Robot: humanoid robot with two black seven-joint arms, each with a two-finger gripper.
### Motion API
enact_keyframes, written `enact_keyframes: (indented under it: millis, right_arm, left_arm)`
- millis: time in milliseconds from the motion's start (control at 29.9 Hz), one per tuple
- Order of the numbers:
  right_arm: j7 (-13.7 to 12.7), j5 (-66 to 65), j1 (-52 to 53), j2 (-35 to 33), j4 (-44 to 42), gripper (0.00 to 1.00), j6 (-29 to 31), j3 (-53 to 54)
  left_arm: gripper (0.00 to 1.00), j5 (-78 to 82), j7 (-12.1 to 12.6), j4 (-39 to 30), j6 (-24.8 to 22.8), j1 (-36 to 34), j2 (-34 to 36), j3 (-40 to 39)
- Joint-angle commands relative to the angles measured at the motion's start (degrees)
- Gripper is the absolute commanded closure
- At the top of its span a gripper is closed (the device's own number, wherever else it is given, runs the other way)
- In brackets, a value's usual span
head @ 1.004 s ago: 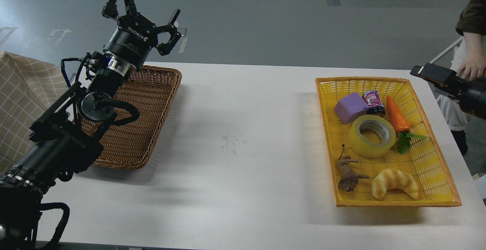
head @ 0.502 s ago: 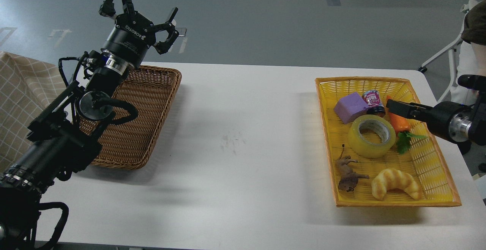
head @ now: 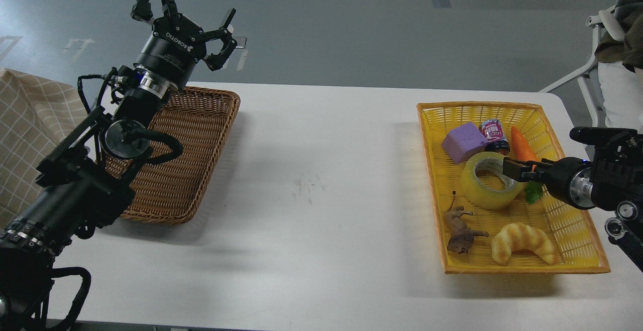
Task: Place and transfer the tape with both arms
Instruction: 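Move the right gripper down to the clear tape roll in the yellow basket, then close the right gripper on the tape roll's rim and lift it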
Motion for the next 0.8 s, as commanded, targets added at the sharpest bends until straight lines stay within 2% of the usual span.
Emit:
enact_keyframes:
  millis: [0, 335, 368, 435, 469, 502, 569, 602, 770]
  right_arm:
    - [0.09, -0.07, 0.35, 0.03, -0.82, 0.36, -0.01, -1.27]
    - [0.18, 0.01, 1.23, 1.26, -3.11, 0.47, -0.01, -3.3]
    - [0.18, 0.1, 1.32, 1.43, -3.19, 0.53, -0.01, -3.3]
    - [0.18, 0.1, 1.32, 1.61, -3.28, 0.57, -0.01, -3.3]
    - [0.18, 0.1, 1.32, 1.61, -3.28, 0.62, -0.01, -3.3]
    - [0.18, 0.1, 1.32, 1.61, -3.28, 0.73, -0.01, -3.3]
    - [0.18, 0.1, 1.41, 1.61, -3.28, 0.85, -0.01, -3.65]
    - [0.18, 0.1, 1.58, 1.52, -3.28, 0.97, -0.01, -4.0]
    - [0.18, 0.54, 2.2, 1.35, -3.2, 1.0, -0.01, -4.09]
  left_arm:
    - [0.02, 0.0, -0.08, -0.09, 0.0, 0.0, 0.0, 0.01]
    - [0.02, 0.0, 0.0, -0.09, 0.0, -0.17, 0.0, -0.7]
    - [0.02, 0.0, 0.0, -0.09, 0.0, -0.17, 0.0, -0.61]
    - [0.02, 0.0, 0.0, -0.09, 0.0, -0.17, 0.0, -0.7]
    - [0.02, 0.0, 0.0, -0.09, 0.0, -0.17, 0.09, -0.7]
    - [0.02, 0.0, 0.0, -0.09, 0.0, -0.09, 0.09, -0.7]
    - [0.02, 0.0, 0.0, -0.09, 0.0, -0.09, 0.09, -0.7]
    - [0.02, 0.0, 0.0, -0.09, 0.0, -0.09, 0.09, -0.7]
    - [0.02, 0.09, 0.0, 0.0, 0.0, -0.09, 0.0, -0.7]
